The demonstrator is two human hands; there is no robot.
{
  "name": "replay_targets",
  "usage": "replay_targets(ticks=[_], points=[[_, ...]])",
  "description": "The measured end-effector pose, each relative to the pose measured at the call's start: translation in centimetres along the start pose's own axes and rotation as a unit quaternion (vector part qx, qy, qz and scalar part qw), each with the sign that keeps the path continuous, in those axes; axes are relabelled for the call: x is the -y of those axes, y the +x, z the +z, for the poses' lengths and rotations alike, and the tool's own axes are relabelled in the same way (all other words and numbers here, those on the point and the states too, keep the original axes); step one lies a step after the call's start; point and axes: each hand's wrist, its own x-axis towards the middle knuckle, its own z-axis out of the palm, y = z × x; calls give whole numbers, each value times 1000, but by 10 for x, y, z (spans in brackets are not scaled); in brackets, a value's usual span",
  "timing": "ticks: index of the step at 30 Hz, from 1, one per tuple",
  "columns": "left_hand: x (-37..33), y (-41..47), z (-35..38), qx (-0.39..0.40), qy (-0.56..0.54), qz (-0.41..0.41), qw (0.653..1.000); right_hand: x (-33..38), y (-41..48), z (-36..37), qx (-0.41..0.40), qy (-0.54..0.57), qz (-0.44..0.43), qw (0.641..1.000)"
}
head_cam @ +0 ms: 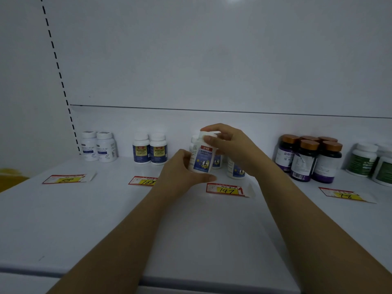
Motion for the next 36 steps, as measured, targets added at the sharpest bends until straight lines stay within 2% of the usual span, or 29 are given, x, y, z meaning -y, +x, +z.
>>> replay_targets(ticks=[6,14,17,21,24,28,32,36], points=[[9,7,-1,-11,-50,27,998,6,0,6,-16,21,-52,998],[23,18,-11,-192,-43,148,969,10,-5,31,-6,-81,-243,967],[24,18,-13,-215,-29,170,961,11,-6,33,-12,-109,-256,961],[22,18,-13,-207,-36,164,964,12,-6,30,-16,-103,-262,959],[13,14,-15,-151,-75,124,978,16,-7,24,-20,-57,-209,976],[-3,4,-13,-34,-151,19,988,18,-5,13,-15,-6,-56,998],[-10,2,-14,78,-251,-111,958,14,-1,12,-12,-15,99,995],[-7,2,-15,111,-276,-163,941,12,-1,15,-6,94,222,970]])
